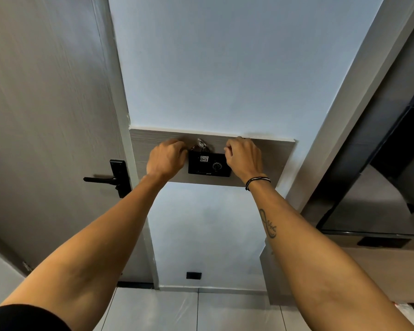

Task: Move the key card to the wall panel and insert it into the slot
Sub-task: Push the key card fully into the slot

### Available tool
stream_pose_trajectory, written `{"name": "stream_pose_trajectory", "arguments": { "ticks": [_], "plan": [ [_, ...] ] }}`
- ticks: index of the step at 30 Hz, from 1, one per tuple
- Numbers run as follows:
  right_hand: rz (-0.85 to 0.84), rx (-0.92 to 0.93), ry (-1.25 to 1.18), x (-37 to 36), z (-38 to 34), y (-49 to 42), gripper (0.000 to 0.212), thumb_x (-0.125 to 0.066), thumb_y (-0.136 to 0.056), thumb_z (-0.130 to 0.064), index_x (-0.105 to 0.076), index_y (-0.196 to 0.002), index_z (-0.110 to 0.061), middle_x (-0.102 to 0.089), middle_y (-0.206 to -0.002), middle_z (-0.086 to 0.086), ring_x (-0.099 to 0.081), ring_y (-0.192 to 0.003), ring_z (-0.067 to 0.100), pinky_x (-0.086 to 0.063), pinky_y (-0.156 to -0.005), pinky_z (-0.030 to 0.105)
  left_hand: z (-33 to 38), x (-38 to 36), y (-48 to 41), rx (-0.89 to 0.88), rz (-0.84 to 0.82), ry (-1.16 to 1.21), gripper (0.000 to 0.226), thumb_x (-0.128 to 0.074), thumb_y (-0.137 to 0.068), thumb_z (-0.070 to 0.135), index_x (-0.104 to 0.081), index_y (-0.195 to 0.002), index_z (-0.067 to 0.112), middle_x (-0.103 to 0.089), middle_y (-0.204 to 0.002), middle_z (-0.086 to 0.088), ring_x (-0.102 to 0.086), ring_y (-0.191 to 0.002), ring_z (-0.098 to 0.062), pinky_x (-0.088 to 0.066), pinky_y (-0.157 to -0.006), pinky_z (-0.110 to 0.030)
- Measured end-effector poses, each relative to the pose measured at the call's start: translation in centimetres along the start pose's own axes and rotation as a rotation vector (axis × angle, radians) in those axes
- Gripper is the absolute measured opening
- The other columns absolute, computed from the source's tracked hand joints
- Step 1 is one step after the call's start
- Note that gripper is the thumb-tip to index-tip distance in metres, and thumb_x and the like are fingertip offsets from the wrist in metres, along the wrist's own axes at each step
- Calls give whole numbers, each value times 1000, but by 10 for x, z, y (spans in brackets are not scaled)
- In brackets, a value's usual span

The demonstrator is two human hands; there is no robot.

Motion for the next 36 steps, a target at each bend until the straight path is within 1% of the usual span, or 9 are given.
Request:
{"name": "stream_pose_trajectory", "arguments": {
  "ticks": [2, 4, 7, 8, 10, 12, 14, 17, 36],
  "plan": [
    [36, 2, 9, 7, 1, 2, 25, -59, -102, -24, -70, -118, -9, -71, -115, 10, -63, -109, 32, -56, -80, 41, 7, 6, 4, -41, 38, -27, 23, -59, -100, 24, -73, -116, 14, -74, -117, -8, -71, -98, -40, -55, -67, -43],
    [69, 8, 10, 11, 0, 5, 32, -61, -100, -24, -67, -127, -9, -67, -121, 12, -62, -113, 32, -57, -87, 41, 10, 7, 8, -51, 48, -45, 34, -61, -100, 23, -66, -131, 11, -71, -129, -11, -71, -104, -42, -58, -71, -47],
    [99, 9, 18, 9, -1, 10, 42, -63, -98, -26, -62, -137, -10, -61, -134, 12, -58, -125, 32, -55, -99, 41, 12, 2, 11, -83, 47, -78, 52, -61, -100, 18, -52, -151, 6, -59, -151, -17, -64, -128, -43, -59, -92, -50],
    [110, 9, 20, 7, -1, 12, 45, -64, -98, -25, -59, -140, -10, -58, -141, 13, -55, -133, 32, -53, -105, 42, 13, 0, 12, -105, 55, -91, 55, -59, -101, 16, -48, -154, 3, -51, -160, -19, -56, -141, -42, -55, -105, -50],
    [122, 0, 22, 4, 1, 14, 52, -64, -99, -24, -53, -148, -9, -51, -154, 15, -46, -147, 35, -45, -119, 44, 13, -4, 13, -134, 64, -105, 60, -50, -105, 15, -34, -162, 0, -30, -173, -19, -33, -160, -37, -35, -127, -46],
    [101, -11, 32, -3, 4, 14, 58, -61, -101, -24, -44, -155, -7, -39, -165, 17, -34, -157, 37, -35, -128, 47, 8, -11, 12, -119, 28, -103, 63, -40, -110, 18, -18, -167, 4, -10, -178, -14, -11, -166, -30, -18, -135, -44],
    [65, -6, 51, -12, 6, 17, 63, -55, -105, -26, -35, -161, -5, -25, -173, 19, -22, -163, 35, -26, -132, 47, 2, -20, 12, -98, -21, -86, 65, -35, -112, 21, -7, -169, 7, 1, -180, -9, 0, -167, -26, -11, -136, -45],
    [33, 0, 65, -24, 8, 23, 69, -51, -107, -30, -24, -165, -3, -13, -176, 19, -11, -165, 33, -21, -134, 47, -2, -30, 14, -94, -57, -75, 67, -32, -112, 24, -2, -169, 8, 6, -180, -8, 5, -167, -26, -10, -136, -46],
    [52, -23, 164, -33, 10, 30, 80, -48, -107, -41, -8, -168, -8, -1, -177, 17, -2, -166, 32, -15, -134, 52, -1, -40, 15, -91, -57, -106, 72, -36, -113, 31, 2, -169, 6, 9, -179, -11, 8, -166, -27, -8, -136, -46]
  ]
}}
Point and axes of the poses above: each hand's wrist, its own y-axis away from the middle knuckle, its own x-axis out of the back of the hand, z = x × y, the point moved 10 cm from there along -y, towards the middle knuckle
